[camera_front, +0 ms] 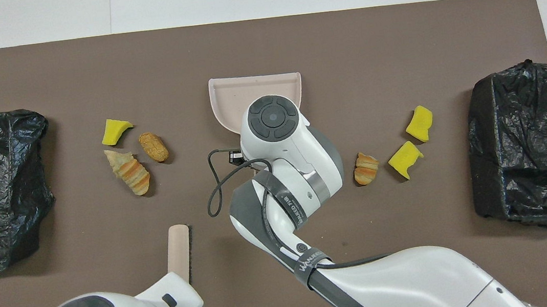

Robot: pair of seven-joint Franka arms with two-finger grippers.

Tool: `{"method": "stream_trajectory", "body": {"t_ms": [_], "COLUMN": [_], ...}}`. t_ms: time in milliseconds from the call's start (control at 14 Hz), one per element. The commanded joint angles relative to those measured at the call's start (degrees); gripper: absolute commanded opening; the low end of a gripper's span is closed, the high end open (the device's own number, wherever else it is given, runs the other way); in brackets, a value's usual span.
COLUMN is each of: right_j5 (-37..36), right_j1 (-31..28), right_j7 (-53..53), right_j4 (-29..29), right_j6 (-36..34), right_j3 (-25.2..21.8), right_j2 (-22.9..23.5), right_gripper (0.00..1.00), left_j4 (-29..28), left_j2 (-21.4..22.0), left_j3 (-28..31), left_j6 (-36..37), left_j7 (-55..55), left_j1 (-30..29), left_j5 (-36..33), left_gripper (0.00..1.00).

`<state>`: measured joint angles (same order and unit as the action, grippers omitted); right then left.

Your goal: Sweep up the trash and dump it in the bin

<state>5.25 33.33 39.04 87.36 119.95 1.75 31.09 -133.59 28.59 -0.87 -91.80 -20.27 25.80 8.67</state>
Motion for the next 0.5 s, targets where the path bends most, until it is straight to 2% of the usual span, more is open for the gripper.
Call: {"method": "stream_trajectory", "body": {"t_ms": [0,215,429], "right_j5": [-0.2,0.1,0.1], "right_j1": [-0.5,-1.1,-3.3], "right_j7": [-0.4,-4.9,-18.1], "right_j4": [1.9,2.6,2.7], "right_j6": [0.8,-0.4,-6.0], "right_j3": [-0.1,-0.1,-0.2], "right_j2": [-3.4,-6.3,-8.3], "right_gripper": [0.00,0.00,0.00], "left_j4": [8.5,18.3,24.0], "left_j2": [-6.1,-14.4,-21.2], "left_j3": [-0.6,-0.6,-0.6], "left_j6": [1.7,1.9,0.7], "left_j7": [4.5,4.6,5.9], "left_j1": [-7.8,-14.0,-16.6], "left_j5": [-1.0,-1.4,-6.1], "left_gripper": [0.00,0.00,0.00]}}
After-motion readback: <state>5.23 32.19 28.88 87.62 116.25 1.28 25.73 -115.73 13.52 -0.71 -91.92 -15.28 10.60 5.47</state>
